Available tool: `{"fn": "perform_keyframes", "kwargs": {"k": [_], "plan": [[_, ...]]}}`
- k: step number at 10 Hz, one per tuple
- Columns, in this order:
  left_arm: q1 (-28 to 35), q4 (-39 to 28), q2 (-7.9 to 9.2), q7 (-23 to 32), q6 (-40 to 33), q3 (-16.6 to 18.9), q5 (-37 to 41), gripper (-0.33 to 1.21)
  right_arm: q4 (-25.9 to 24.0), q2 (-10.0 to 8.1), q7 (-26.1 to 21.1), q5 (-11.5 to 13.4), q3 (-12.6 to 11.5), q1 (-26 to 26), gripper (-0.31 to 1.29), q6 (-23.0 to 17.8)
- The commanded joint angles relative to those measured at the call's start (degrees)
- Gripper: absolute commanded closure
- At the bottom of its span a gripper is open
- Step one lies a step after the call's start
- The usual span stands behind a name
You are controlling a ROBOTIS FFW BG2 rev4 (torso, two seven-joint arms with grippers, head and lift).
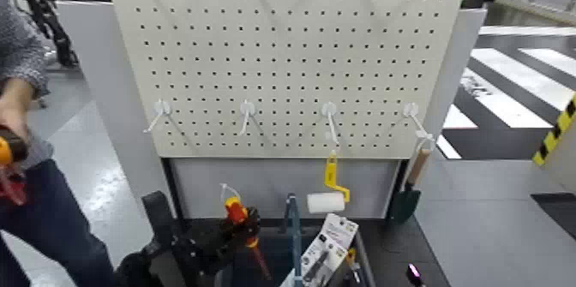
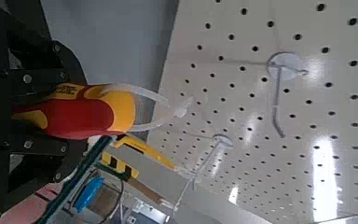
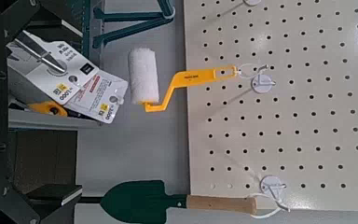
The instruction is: Put the red screwdriver into the crate.
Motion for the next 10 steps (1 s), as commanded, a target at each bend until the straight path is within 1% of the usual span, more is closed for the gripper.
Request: {"fn": "perform_keyframes", "kwargs": {"k": [1,4,6,7,8,9,10], "plan": [[-1.24,3.61,0.08,-0.93,0.97,-2.79,-0.72,1.20,0.09,-0.02,0.00,0.00,0.02,-0.04,0.15,0.02],[-1.95,5.72,0.16,-1.19,2.37,-4.55,-1.25,1.20,0.18,0.07,0.00,-0.09,0.02,-0.04,0.15,-0.15],[-2.12,6.34,0.16,-1.19,4.22,-4.55,-0.37,1.17,0.18,0.07,0.00,-0.18,0.02,-0.04,0.15,-0.15],[-2.12,7.31,0.16,-0.66,5.27,-4.55,2.27,1.00,0.18,0.07,0.00,-0.18,0.02,-0.04,0.15,-0.15],[-1.95,9.06,0.08,-0.22,5.18,-4.90,7.28,0.63,0.18,-0.02,0.00,-0.26,0.02,-0.04,0.15,-0.15],[-1.86,9.50,0.08,-0.05,5.18,-4.99,9.91,0.36,0.26,0.07,0.00,-0.35,0.02,-0.04,0.15,-0.15],[-2.03,9.33,0.16,-0.05,4.83,-5.08,9.91,0.16,0.35,-0.02,0.00,-0.35,0.02,-0.04,0.15,-0.15]]}}
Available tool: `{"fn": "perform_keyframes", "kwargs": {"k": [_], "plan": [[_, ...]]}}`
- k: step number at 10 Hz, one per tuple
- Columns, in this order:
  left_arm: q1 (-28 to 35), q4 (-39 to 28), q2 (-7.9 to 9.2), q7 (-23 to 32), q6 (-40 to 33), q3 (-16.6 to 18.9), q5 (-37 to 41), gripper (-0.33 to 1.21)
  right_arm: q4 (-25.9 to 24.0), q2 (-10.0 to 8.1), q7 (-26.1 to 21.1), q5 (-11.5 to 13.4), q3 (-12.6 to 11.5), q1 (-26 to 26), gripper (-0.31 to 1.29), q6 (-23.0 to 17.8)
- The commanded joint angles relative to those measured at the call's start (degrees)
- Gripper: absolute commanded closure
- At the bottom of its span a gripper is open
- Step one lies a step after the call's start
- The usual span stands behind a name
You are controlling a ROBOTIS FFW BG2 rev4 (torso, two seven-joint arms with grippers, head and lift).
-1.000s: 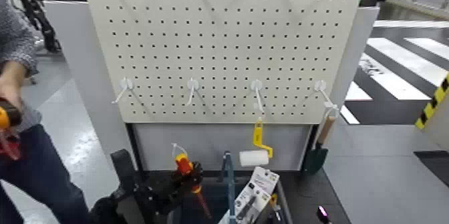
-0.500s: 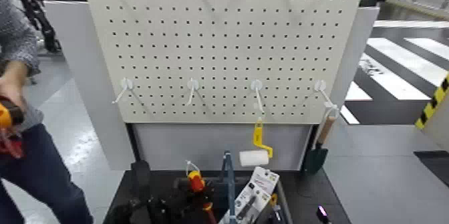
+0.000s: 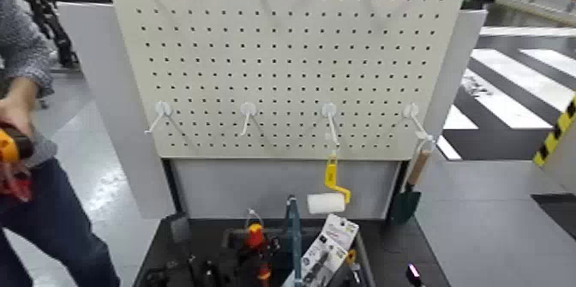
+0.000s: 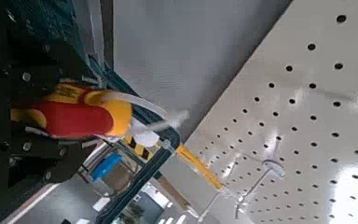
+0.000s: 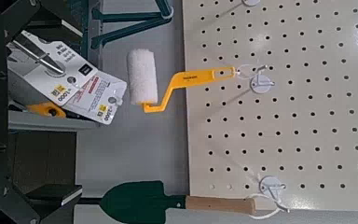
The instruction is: Put the red screwdriver into the crate.
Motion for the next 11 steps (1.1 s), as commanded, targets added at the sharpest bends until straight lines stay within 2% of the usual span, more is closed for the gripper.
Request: {"fn": "perform_keyframes", "kwargs": {"k": [1,4,6,9,11], "plan": [[-0.03,0.08,0.07,0.13,-0.96,-0.26,1.83,0.10,0.23,-0.02,0.00,-0.16,-0.01,-0.09,0.15,-0.09],[0.14,-0.36,0.25,0.40,-2.89,-0.26,1.83,0.11,0.32,-0.02,0.09,-0.25,-0.01,-0.09,0.15,-0.09],[0.23,-1.15,0.34,0.13,-6.67,-0.26,0.51,0.11,0.32,-0.10,0.09,-0.33,-0.09,-0.17,0.15,-0.17],[1.37,-5.90,0.16,1.98,-12.21,1.58,-5.99,0.11,0.32,-0.10,0.18,-0.42,-0.18,-0.17,0.15,-0.17],[3.66,-9.06,-0.28,5.76,-16.43,3.52,-10.83,0.11,0.32,-0.10,0.18,-0.42,-0.18,-0.17,0.15,-0.17]]}}
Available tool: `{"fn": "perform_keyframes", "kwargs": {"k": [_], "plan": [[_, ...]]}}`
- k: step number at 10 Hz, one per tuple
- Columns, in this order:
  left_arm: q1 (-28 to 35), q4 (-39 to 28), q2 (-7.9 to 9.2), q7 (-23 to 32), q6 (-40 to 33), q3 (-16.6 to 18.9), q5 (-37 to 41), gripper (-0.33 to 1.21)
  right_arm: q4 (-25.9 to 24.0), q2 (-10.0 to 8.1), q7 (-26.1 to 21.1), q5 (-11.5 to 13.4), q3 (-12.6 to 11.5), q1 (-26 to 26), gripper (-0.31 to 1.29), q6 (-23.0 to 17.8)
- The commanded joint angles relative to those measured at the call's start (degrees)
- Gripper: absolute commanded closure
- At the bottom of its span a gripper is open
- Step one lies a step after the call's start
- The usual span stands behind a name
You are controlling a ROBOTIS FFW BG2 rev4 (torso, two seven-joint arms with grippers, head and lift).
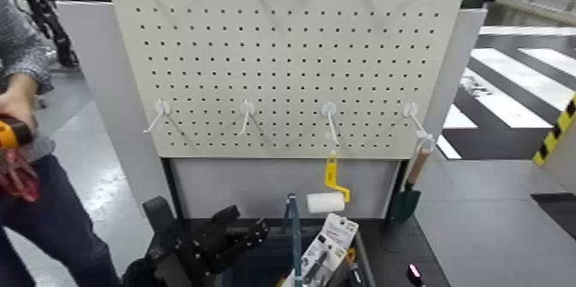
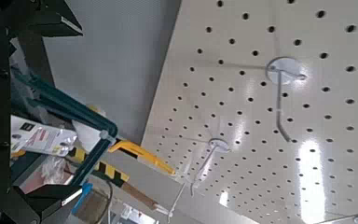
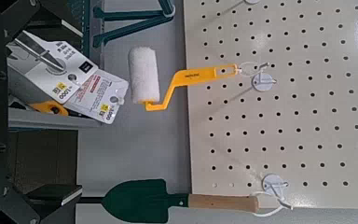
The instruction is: Put the red screwdriver into the crate.
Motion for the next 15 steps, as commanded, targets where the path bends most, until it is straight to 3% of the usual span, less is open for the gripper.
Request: {"fn": "perform_keyframes", "kwargs": {"k": [1,4,8,11,15], "plan": [[4.02,-5.22,-0.98,6.16,-5.68,3.30,-9.04,0.11,-0.01,0.00,0.00,-0.09,-0.10,0.09,0.15,-0.09],[11.93,-9.44,-4.15,18.37,-14.56,6.90,-18.27,0.11,-0.10,0.44,0.61,-0.18,-0.71,0.35,0.15,-0.09],[19.84,-11.46,-7.40,28.13,-19.21,8.75,-25.65,0.11,0.51,0.70,0.70,0.26,-1.15,0.79,0.15,-2.99],[22.92,-13.39,-7.57,33.58,-19.74,7.78,-27.67,0.11,0.69,0.79,0.61,2.20,-1.24,1.14,0.15,-6.06],[23.89,-15.15,-6.96,34.28,-18.60,7.43,-29.52,0.11,0.69,0.97,0.26,2.99,-1.33,1.41,0.14,-6.68]]}}
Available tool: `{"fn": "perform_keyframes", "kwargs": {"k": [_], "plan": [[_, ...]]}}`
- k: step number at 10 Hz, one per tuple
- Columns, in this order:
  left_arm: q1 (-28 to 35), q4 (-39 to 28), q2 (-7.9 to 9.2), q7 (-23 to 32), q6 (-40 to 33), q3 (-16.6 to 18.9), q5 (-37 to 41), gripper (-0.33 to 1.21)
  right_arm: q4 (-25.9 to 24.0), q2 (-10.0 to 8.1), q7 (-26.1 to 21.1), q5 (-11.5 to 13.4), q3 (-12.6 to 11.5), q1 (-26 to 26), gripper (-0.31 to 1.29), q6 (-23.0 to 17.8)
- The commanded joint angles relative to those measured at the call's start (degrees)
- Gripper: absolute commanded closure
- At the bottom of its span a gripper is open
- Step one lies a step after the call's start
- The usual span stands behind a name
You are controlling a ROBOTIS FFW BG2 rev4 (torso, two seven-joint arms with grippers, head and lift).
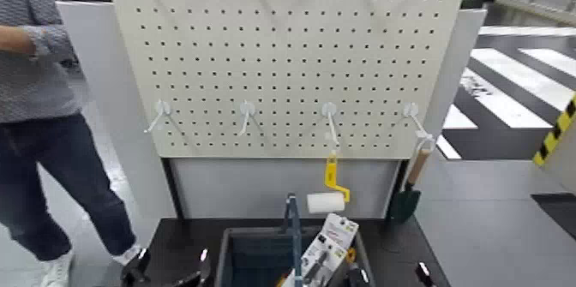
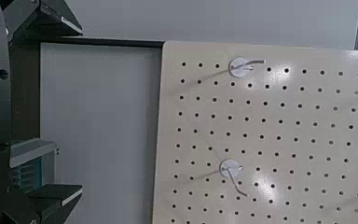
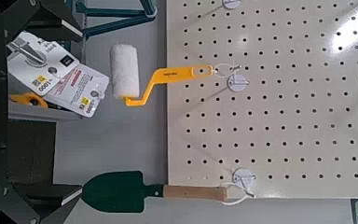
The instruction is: Put the red screwdriver into the crate.
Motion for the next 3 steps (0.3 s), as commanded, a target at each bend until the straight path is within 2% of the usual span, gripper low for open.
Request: {"fn": "perform_keyframes", "kwargs": {"k": [1,3], "plan": [[-0.14,-0.25,0.47,-0.07,0.53,-0.41,-0.21,0.11,0.00,0.18,-0.06,0.43,0.00,-0.04,0.14,0.18],[-0.14,-0.25,0.47,-0.07,0.53,-0.49,-0.21,0.11,-0.79,-0.09,0.03,0.69,0.09,-0.04,0.14,1.93]]}}
